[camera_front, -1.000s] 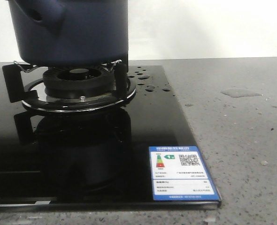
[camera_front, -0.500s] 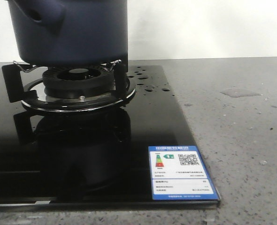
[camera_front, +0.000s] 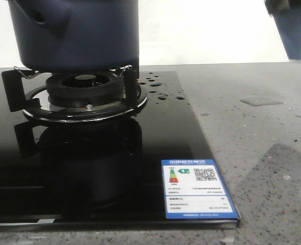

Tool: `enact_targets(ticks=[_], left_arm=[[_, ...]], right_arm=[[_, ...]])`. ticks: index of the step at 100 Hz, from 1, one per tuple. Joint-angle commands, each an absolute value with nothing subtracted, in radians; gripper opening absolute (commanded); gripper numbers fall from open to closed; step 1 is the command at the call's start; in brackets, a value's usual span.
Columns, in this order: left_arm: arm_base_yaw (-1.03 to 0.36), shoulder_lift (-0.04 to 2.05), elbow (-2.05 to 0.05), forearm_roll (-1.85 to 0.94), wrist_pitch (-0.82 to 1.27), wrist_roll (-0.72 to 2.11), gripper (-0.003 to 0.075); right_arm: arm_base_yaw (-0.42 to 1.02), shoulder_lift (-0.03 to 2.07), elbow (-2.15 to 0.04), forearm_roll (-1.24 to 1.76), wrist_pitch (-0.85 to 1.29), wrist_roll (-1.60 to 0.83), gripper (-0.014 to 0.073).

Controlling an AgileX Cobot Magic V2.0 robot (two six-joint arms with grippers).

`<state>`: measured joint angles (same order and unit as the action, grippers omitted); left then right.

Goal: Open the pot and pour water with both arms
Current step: 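Turn the cup upright and set it on the counter with the right gripper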

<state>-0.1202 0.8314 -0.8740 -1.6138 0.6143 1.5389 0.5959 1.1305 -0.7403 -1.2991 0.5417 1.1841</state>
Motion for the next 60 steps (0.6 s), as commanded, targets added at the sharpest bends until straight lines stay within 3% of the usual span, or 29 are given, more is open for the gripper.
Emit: enact_targets(ticks=[1,19,49,60], left_arm=[[-0.133,0.821,-0.884,-1.681,0.634,1.529,0.0375],[-0.133,0.821,-0.868,-1.683,0.673,1.529,0.0375],[-0.133,0.821,-0.868,-1.689,0.691,1.529,0.0375],[-0.133,0.821,-0.868,-1.689,0.715,1.529,0.0375]], right_arm=[[0.589,1.066,-0.670,-1.476,0.505,1.364,0.0226],[0.589,1.050,-0.538,-1.804,0.553,1.782,0.0226],[0.589,1.126,-0.528,-1.833,0.717,1.810,0.0226],[0.589,1.155,-0.528,-1.833,0.700,1.930,0.0226]])
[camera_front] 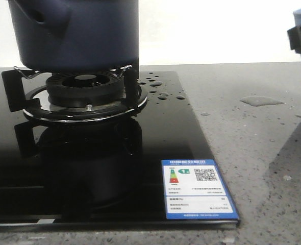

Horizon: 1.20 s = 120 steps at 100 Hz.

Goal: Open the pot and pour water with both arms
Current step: 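Turn the cup upright and set it on the counter with the right gripper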

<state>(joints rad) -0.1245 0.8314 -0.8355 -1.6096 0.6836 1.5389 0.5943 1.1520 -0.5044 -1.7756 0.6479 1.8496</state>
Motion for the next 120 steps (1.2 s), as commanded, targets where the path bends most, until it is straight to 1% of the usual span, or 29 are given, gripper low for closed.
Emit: enact_targets(ticks=[1,13,30,37,44,51,52,53,56,61,67,85,95,111,120], left_arm=[[-0.133,0.821,-0.868,-1.689,0.716,1.529,0.0375],[-0.133,0.821,-0.868,-1.694,0.730,1.529,0.0375],[-0.133,0.821,-0.868,-1.710,0.759,1.529,0.0375],[-0.133,0.821,-0.868,-1.712,0.778,1.529,0.0375],[-0.133,0.821,-0.868,-1.712,0.796,1.529,0.0375],[-0.133,0.821,-0.868,-1.712,0.802,1.529,0.0375],[-0.133,0.821,-0.868,-1.712,0.802,1.529,0.0375],[-0.133,0.821,-0.868,-1.712,0.802,1.529,0.0375],[-0.133,0.821,-0.868,-1.712,0.802,1.529,0.0375],[-0.133,0.821,-0.868,-1.712,0.802,1.529,0.0375],[-0.133,0.821,-0.868,-1.712,0.802,1.529,0.0375],[-0.133,0.821,-0.868,-1.712,0.796,1.529,0.0375],[-0.133,0.829,-0.868,-1.712,0.753,1.529,0.0375],[-0.133,0.900,-0.870,-1.712,0.711,1.529,0.0375],[-0.149,0.964,-0.880,-1.709,0.710,1.532,0.0375]], right_arm=[[0.589,1.161,-0.528,-1.833,0.700,1.946,0.0226],[0.589,1.187,-0.528,-1.843,0.700,2.055,0.0227],[0.589,1.192,-0.528,-1.843,0.700,2.072,0.0233],[0.589,1.192,-0.528,-1.843,0.700,2.078,0.0269],[0.589,1.192,-0.528,-1.843,0.700,2.088,0.0347],[0.589,1.192,-0.528,-1.843,0.704,2.119,0.0455],[0.589,1.192,-0.528,-1.843,0.707,2.126,0.0489],[0.589,1.192,-0.528,-1.843,0.709,2.129,0.0489],[0.589,1.192,-0.528,-1.843,0.709,2.130,0.0547],[0.589,1.192,-0.528,-1.839,0.709,2.130,0.0615],[0.589,1.192,-0.528,-1.834,0.713,2.130,0.0667],[0.591,1.162,-0.544,-1.834,0.715,2.130,0.0666],[0.591,1.117,-0.568,-1.841,0.706,2.130,0.0666],[0.591,1.042,-0.607,-1.843,0.681,2.125,0.0666],[0.591,1.004,-0.626,-1.843,0.642,2.064,0.0666]])
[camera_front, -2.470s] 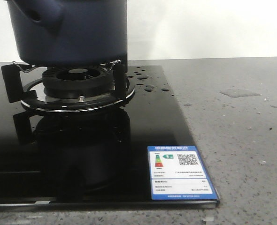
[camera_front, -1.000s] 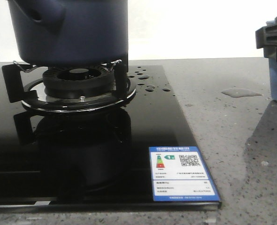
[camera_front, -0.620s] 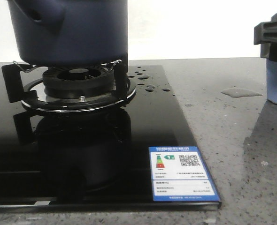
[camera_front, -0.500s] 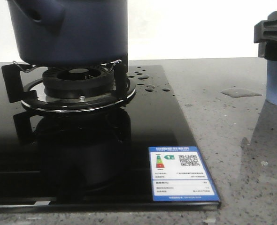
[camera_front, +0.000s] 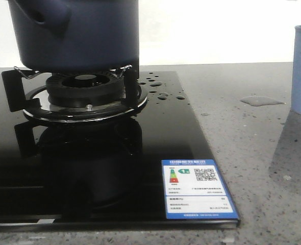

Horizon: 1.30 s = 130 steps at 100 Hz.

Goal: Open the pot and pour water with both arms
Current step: 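Turn the cup upright and set it on the counter with the right gripper, then lower the glass lid onto the pot with the left gripper and release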

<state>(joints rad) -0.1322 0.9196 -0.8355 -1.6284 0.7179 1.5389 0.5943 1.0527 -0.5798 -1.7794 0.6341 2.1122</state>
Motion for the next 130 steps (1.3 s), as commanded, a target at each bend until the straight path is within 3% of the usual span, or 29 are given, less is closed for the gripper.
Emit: enact_targets(ticks=[1,12,22,29,40,42,107,130], left_arm=[[-0.153,0.969,-0.885,-1.708,0.708,1.536,0.0375],[-0.194,1.048,-0.927,-1.683,0.701,1.563,0.0375],[-0.220,1.111,-0.976,-1.674,0.665,1.573,0.0375],[-0.220,1.157,-1.005,-1.671,0.660,1.580,0.0375],[-0.220,1.232,-1.038,-1.671,0.666,1.610,0.0375],[-0.220,1.245,-1.043,-1.671,0.668,1.617,0.0375],[-0.220,1.412,-1.099,-1.669,0.642,1.645,0.0381],[-0.220,1.396,-1.100,-1.647,0.649,1.645,0.0592]], right_arm=[[0.591,1.001,-0.625,-1.843,0.641,2.060,0.0666],[0.591,0.950,-0.634,-1.843,0.609,2.036,0.0657],[0.591,0.896,-0.634,-1.843,0.581,2.029,0.0550],[0.591,0.852,-0.634,-1.843,0.535,2.029,0.0374],[0.591,0.764,-0.634,-1.843,0.422,2.029,-0.0041],[0.591,0.756,-0.634,-1.843,0.412,2.029,-0.0076],[0.591,0.661,-0.632,-1.843,0.223,2.030,-0.0064],[0.591,0.661,-0.632,-1.843,0.211,2.030,-0.0064]])
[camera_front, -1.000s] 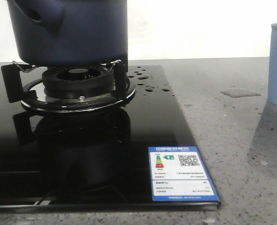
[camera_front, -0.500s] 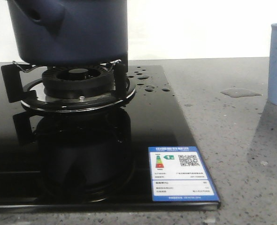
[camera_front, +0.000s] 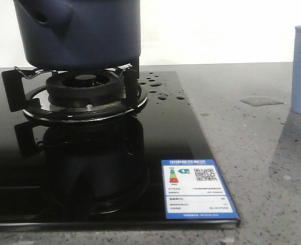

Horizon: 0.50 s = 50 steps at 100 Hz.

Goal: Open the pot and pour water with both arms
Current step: 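Lower the glass lid onto the pot with the left gripper and release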

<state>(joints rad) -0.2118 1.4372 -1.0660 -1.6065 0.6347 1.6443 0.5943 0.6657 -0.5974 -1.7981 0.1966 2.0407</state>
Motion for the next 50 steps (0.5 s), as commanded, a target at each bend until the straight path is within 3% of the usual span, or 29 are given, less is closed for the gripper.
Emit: enact_targets(ticks=[1,12,19,26,41,50], left_arm=[[-0.220,1.396,-1.100,-1.647,0.649,1.645,0.0599],[-0.218,1.338,-1.100,-1.647,0.617,1.643,0.0599],[-0.218,1.281,-1.100,-1.647,0.561,1.613,0.0552],[-0.218,1.215,-1.097,-1.645,0.491,1.560,0.0426],[-0.218,1.063,-1.047,-1.645,0.445,1.537,0.0008],[-0.218,0.954,-0.972,-1.645,0.432,1.537,-0.0020]], right_arm=[[0.591,0.661,-0.632,-1.843,0.212,2.030,-0.0064],[0.591,0.661,-0.632,-1.843,0.198,1.937,-0.0064],[0.591,0.661,-0.632,-1.843,0.198,1.847,-0.0064],[0.591,0.661,-0.632,-1.843,0.196,1.739,-0.0066],[0.591,0.648,-0.630,-1.843,0.107,1.552,-0.0066],[0.591,0.618,-0.608,-1.843,0.080,1.552,-0.0066]])
